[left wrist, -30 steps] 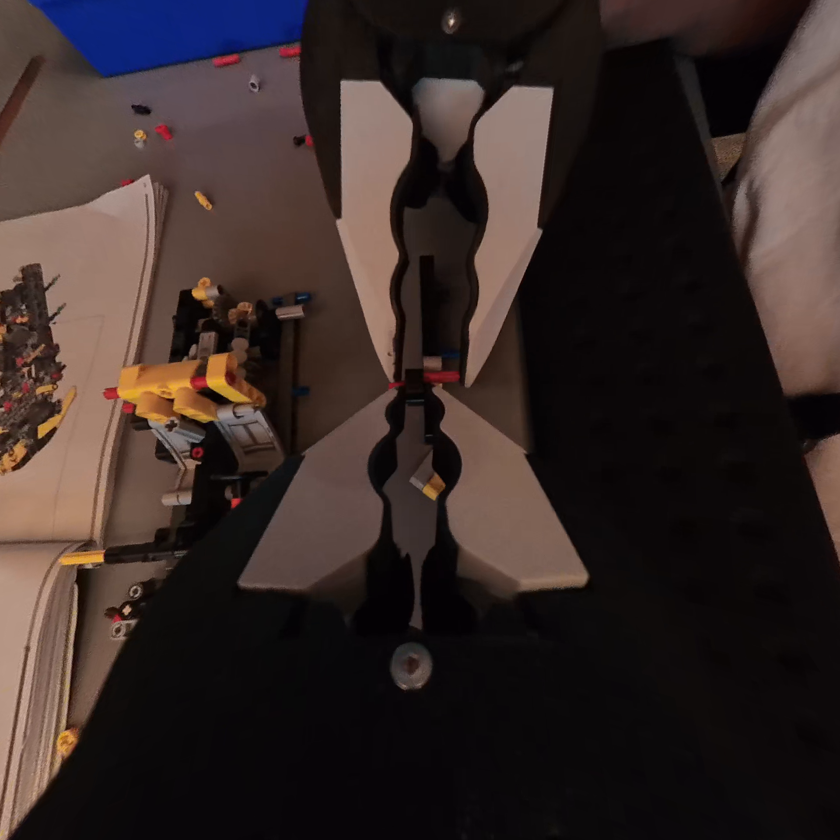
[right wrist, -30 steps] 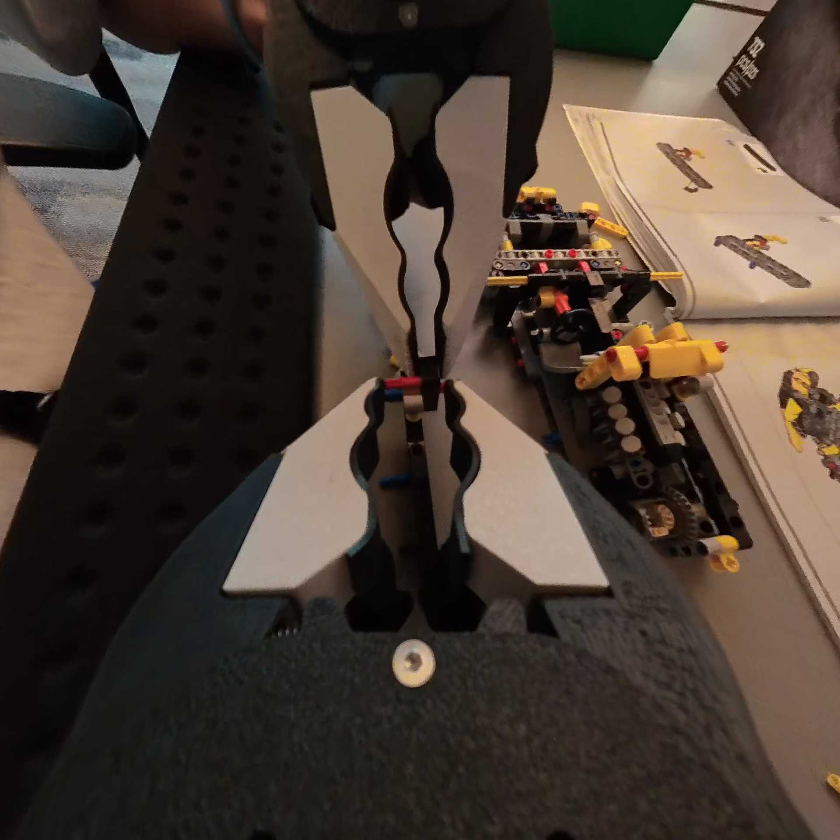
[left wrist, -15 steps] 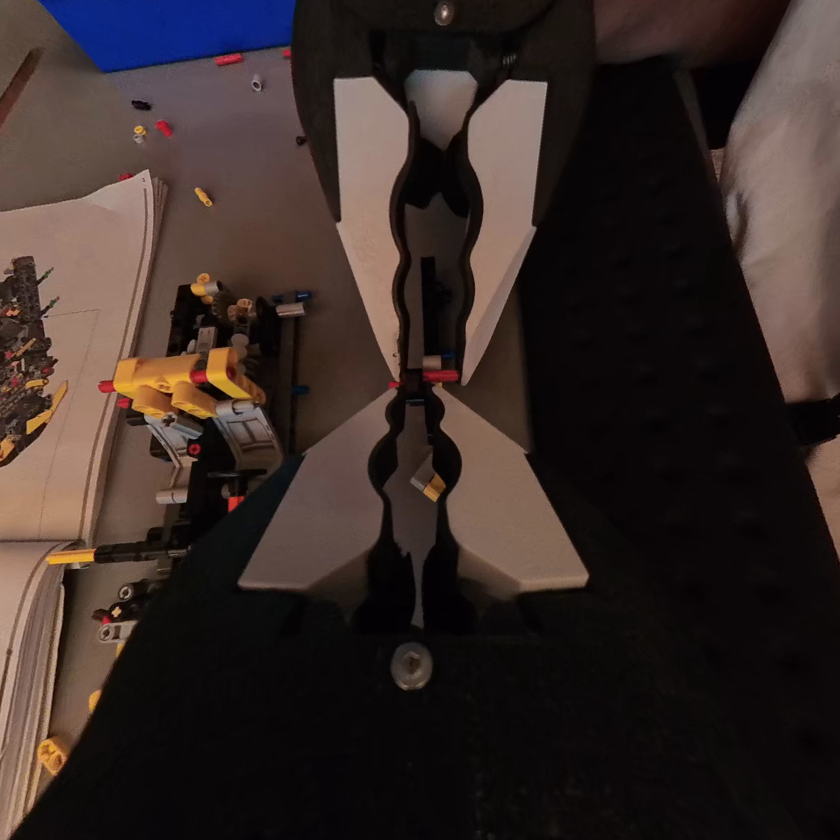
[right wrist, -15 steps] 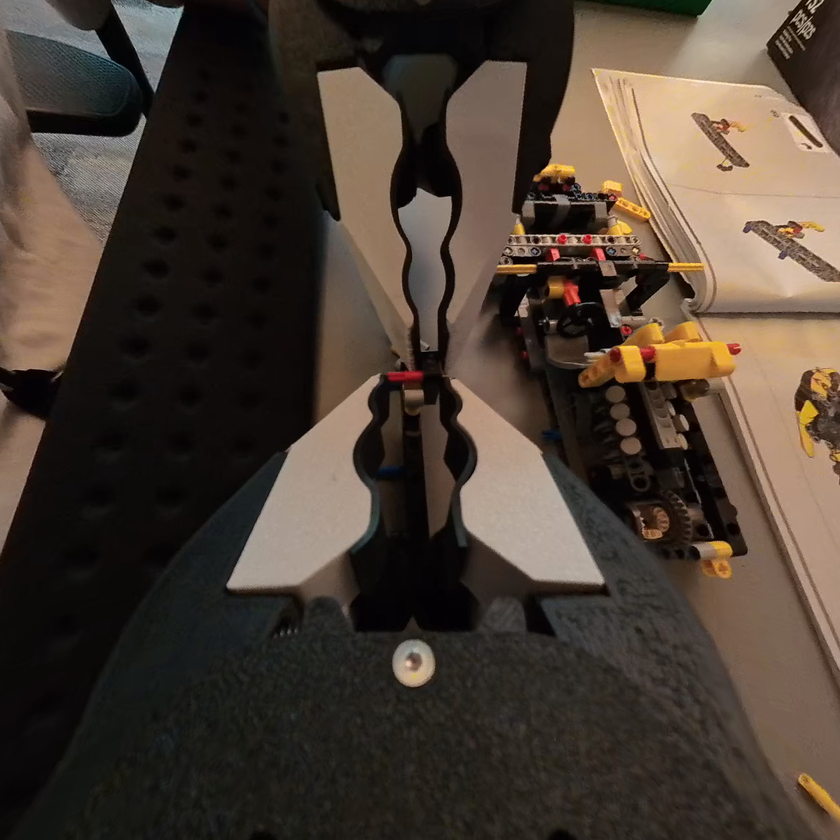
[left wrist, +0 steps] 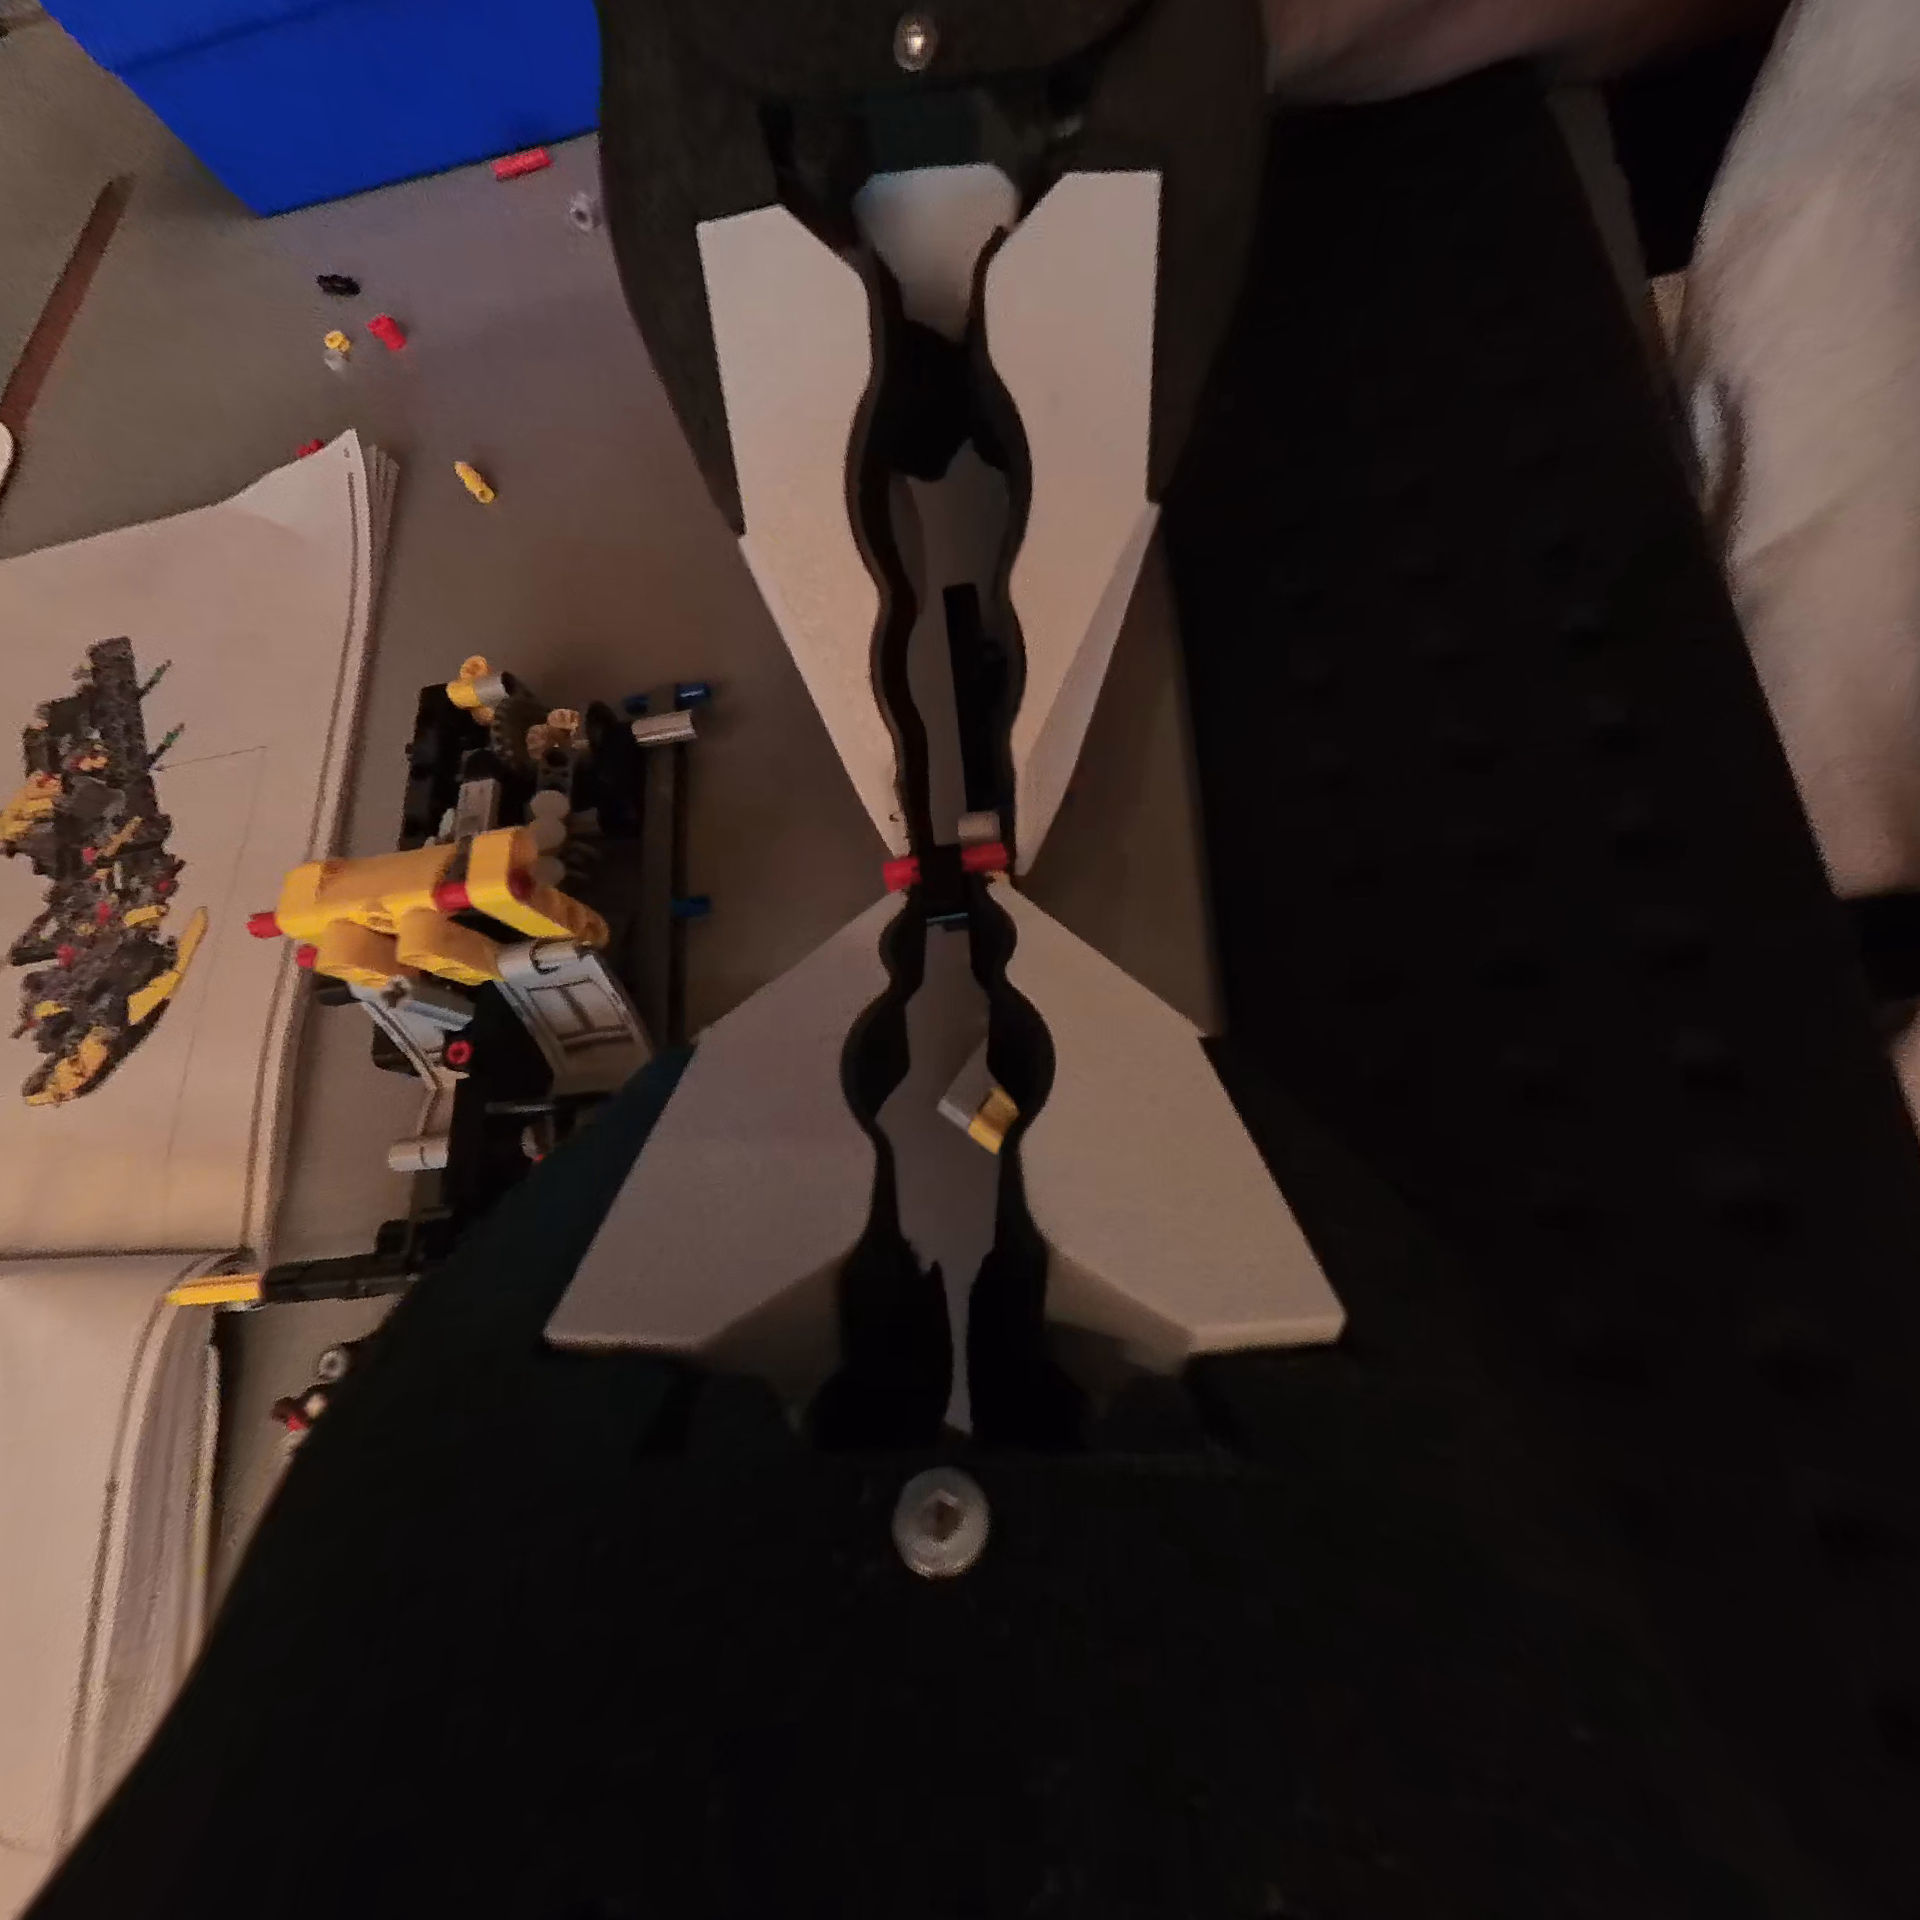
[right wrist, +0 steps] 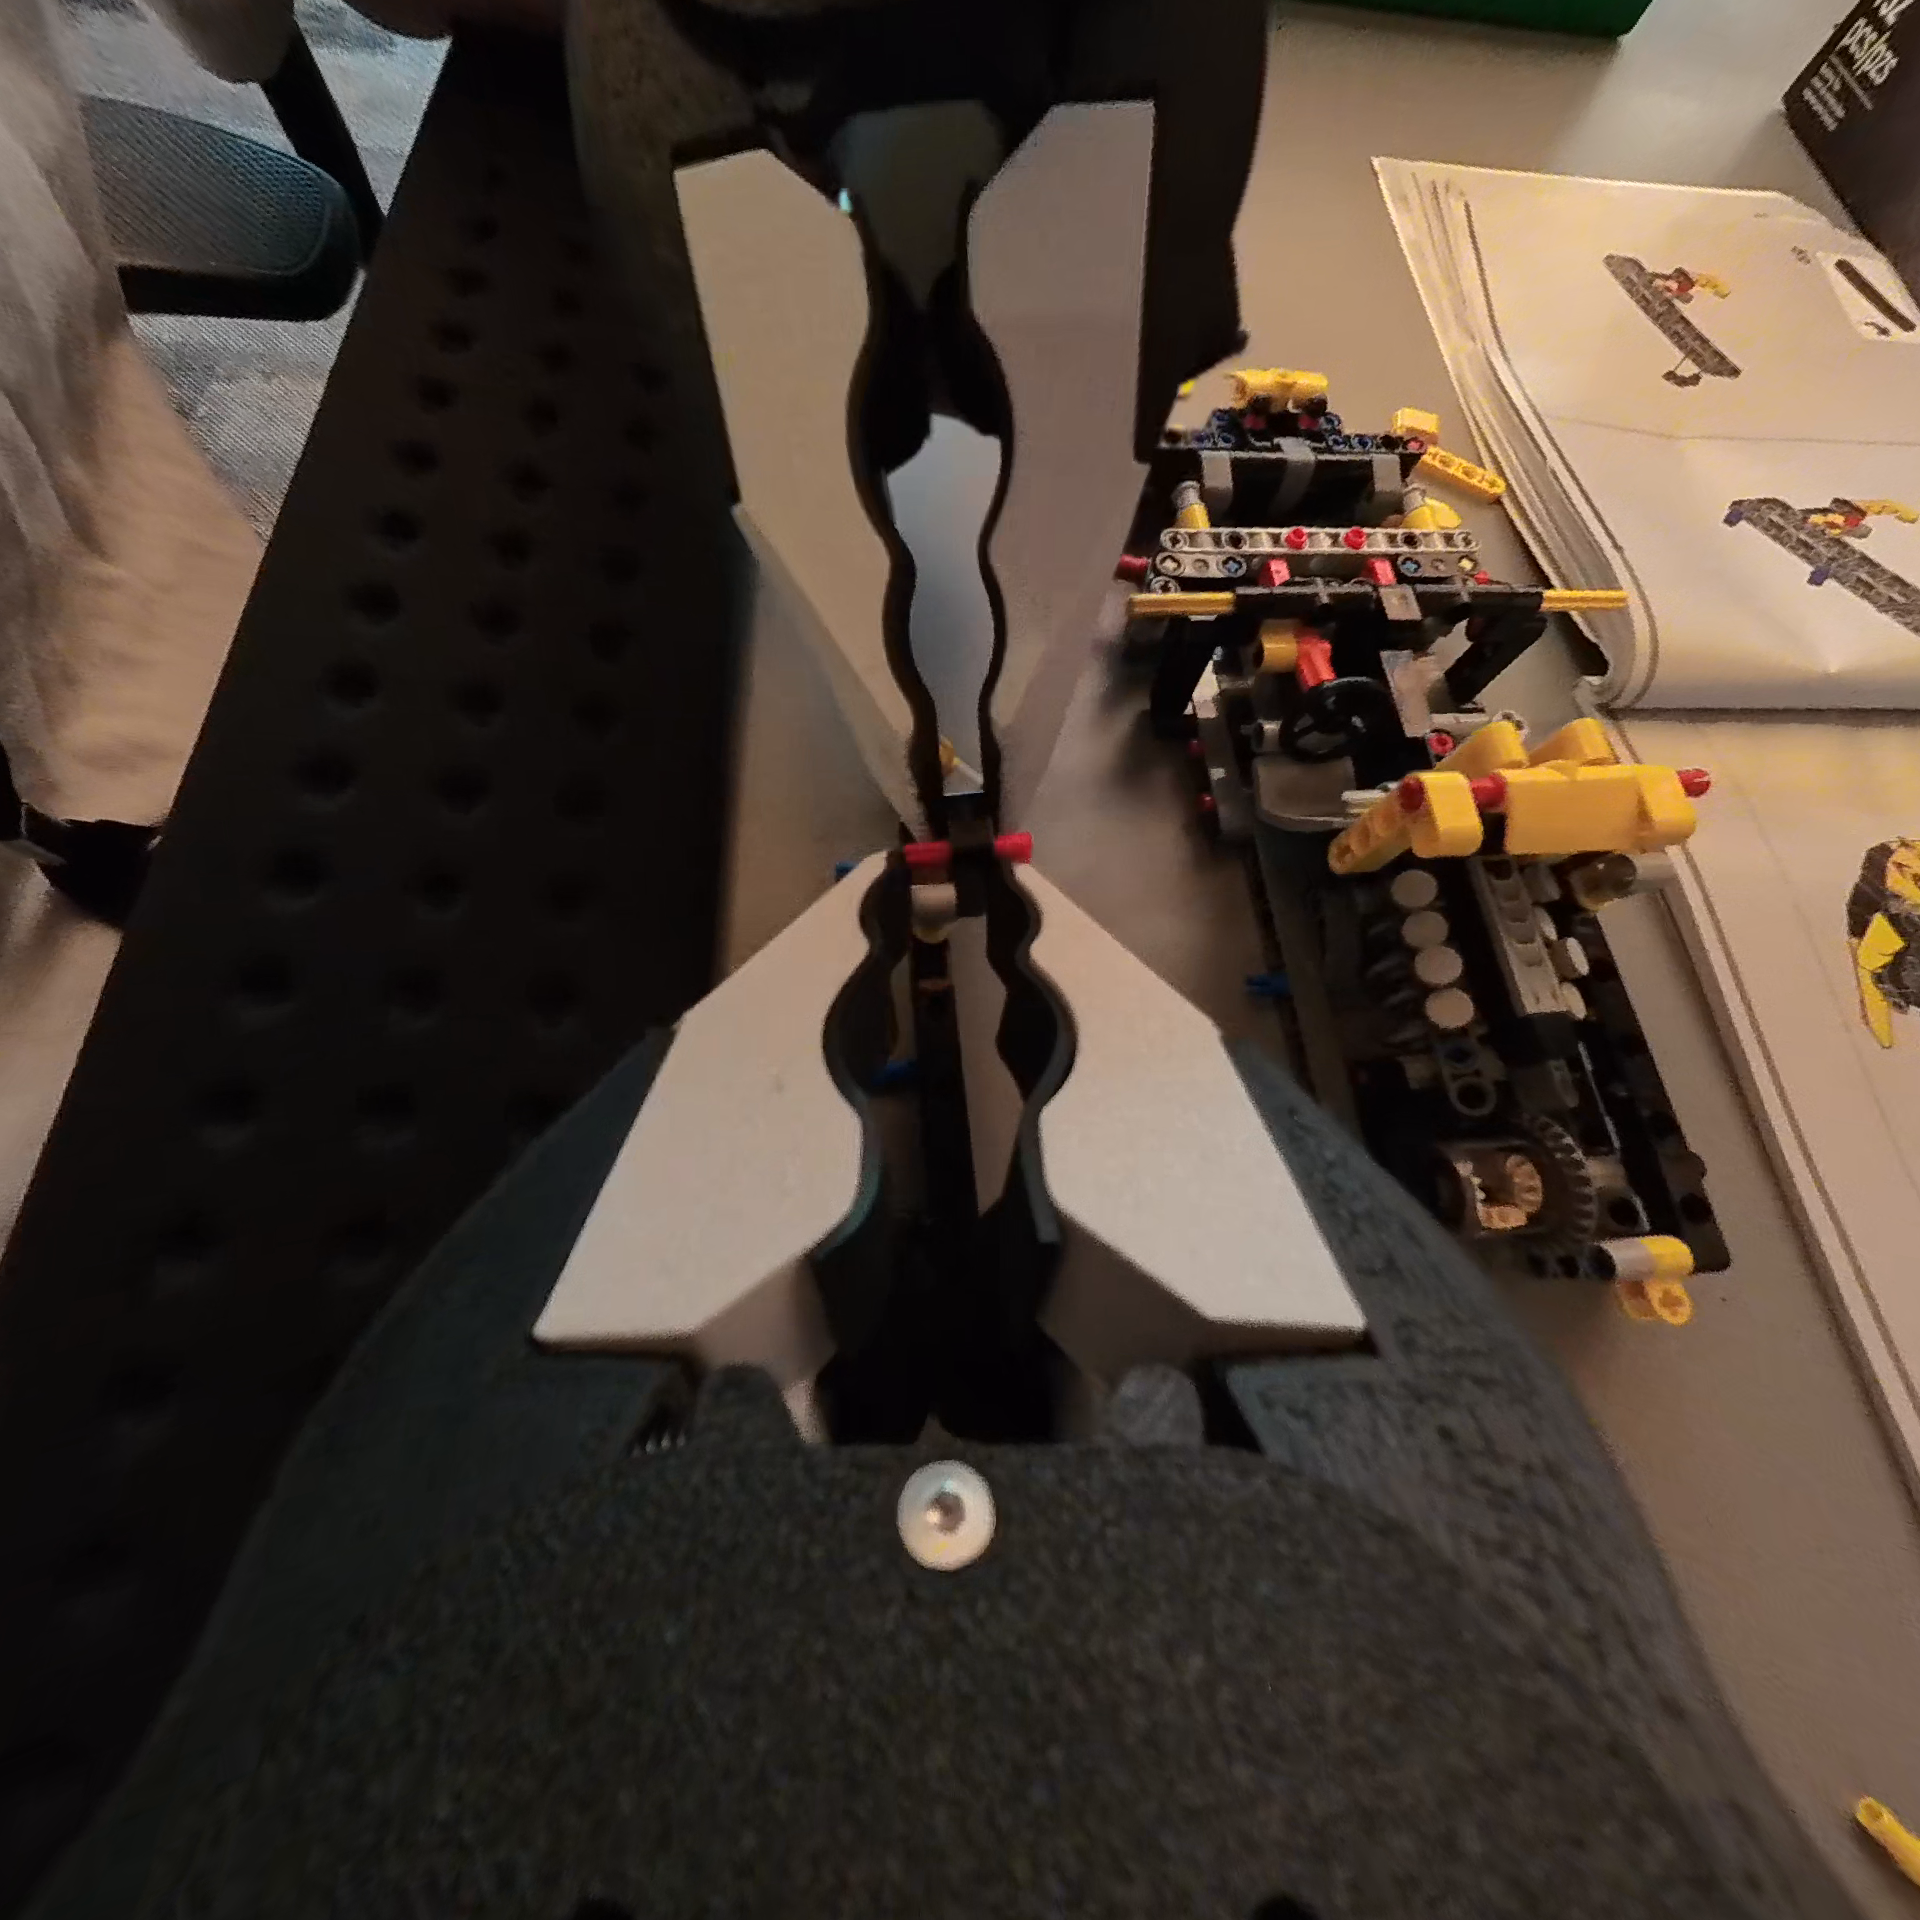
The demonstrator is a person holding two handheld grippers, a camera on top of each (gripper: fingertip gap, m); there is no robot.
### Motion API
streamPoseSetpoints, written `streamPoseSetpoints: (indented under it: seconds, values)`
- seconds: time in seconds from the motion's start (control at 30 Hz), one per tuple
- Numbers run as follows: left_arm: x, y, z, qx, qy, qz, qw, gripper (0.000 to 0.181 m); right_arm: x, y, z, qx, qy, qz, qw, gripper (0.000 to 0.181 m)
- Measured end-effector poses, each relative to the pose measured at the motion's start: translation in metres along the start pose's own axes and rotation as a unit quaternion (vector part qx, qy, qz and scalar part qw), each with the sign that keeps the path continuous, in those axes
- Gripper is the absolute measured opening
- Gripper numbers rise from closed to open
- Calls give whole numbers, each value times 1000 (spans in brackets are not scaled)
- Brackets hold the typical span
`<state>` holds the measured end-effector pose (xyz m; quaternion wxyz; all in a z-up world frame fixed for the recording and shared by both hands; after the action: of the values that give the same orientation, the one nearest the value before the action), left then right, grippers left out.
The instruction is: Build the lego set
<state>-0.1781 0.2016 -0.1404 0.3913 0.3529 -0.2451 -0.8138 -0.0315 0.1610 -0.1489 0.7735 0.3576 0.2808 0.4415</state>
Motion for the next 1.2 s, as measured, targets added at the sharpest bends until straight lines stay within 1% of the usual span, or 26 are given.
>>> streamPoseSetpoints:
  seconds: [0.07,0.23,0.3,0.4,0.43,0.47,0.5,0.53,0.63,0.7,0.73,0.77,0.83,0.97,1.07,1.13,1.2]
  values:
    - [2,1,0,-3,5,-11,1000,8,1,-1,1,2,9,0,1000,15]
    - [-1,-2,0,11,-10,18,1000,8,2,0,0,3,11,-12,1000,16]
    - [-2,-3,0,13,-13,26,999,8,3,0,0,7,19,-34,999,16]
    - [-3,-5,2,22,-27,47,998,8,3,-3,-1,23,25,-47,998,17]
    - [-4,-6,2,23,-30,53,998,8,4,-4,-2,17,27,-53,998,23]
    - [-5,-6,3,25,-31,60,997,10,4,-5,-1,12,27,-59,998,35]
    - [-7,-5,6,31,-32,67,997,19,5,-5,0,14,23,-66,997,39]
    - [-9,-6,9,35,-33,73,996,25,5,-5,2,19,22,-70,997,40]
    - [-12,-9,20,41,-54,87,994,29,6,-5,11,50,12,-81,995,36]
    - [-8,-13,24,25,-88,81,993,29,8,-7,14,58,5,-92,994,34]
    - [-5,-15,24,4,-94,68,993,29,9,-7,14,59,0,-97,993,30]
    - [-3,-17,22,-19,-89,55,994,29,10,-8,14,60,-3,-99,993,27]
    - [3,-19,18,-53,-100,43,993,29,13,-10,13,60,-18,-93,994,23]
    - [6,-23,11,-106,-88,30,990,29,14,-9,16,72,-34,-85,993,20]
    - [8,-25,7,-126,-83,20,988,28,15,-9,18,84,-45,-75,993,15]
    - [9,-23,3,-124,-86,25,988,27,15,-10,19,87,-43,-78,992,14]
    - [10,-22,1,-125,-87,19,988,16,15,-9,21,95,-39,-83,991,14]
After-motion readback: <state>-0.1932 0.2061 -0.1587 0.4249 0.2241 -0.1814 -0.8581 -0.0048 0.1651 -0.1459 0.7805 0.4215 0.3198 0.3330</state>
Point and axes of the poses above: each gripper's, where its closed fingertips meet, z back along the fingers, y out of its top, x = y × z across the jaws, the point moved 10 cm from there along z, back along the fingers, and after that the axes turned 15 degrees about -z, right-handed, at the moved point
